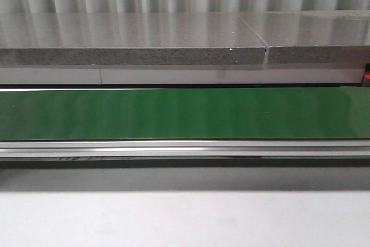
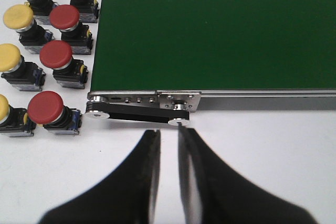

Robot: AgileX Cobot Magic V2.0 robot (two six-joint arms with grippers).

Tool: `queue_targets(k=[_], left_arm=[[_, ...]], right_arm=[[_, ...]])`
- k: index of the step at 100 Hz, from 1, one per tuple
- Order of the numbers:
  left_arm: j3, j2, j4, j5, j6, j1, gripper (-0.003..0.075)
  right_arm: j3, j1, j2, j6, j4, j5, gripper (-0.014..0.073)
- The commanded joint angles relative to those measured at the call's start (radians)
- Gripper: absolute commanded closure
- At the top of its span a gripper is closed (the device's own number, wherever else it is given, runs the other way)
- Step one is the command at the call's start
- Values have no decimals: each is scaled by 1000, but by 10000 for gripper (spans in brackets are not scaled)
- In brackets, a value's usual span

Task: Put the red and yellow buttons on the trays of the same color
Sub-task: 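Lower the left gripper over a red push button in the cluster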

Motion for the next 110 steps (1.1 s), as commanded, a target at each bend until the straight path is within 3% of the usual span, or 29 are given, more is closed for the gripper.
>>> queue_targets(k=[1,16,25,48,65,110], left_arm=[[-35,9,-5,-46,-7,-8,478],[-35,9,-5,-43,-24,-8,192],[-35,9,-5,-43,-61,-8,95],[-35,12,4,-42,-127,-1,85],[-35,61,97,-57,-283,52,92],[-35,382,103,-175,-318,381,92]], right_arm=[[-6,0,-16,-3,-12,-84,662],[-6,0,-16,-3,-12,-84,662],[-6,0,-16,-3,-12,-84,662],[-6,0,-16,-3,-12,-84,662],[-6,0,-16,-3,-12,-84,662],[-6,0,-16,-3,-12,-84,662]])
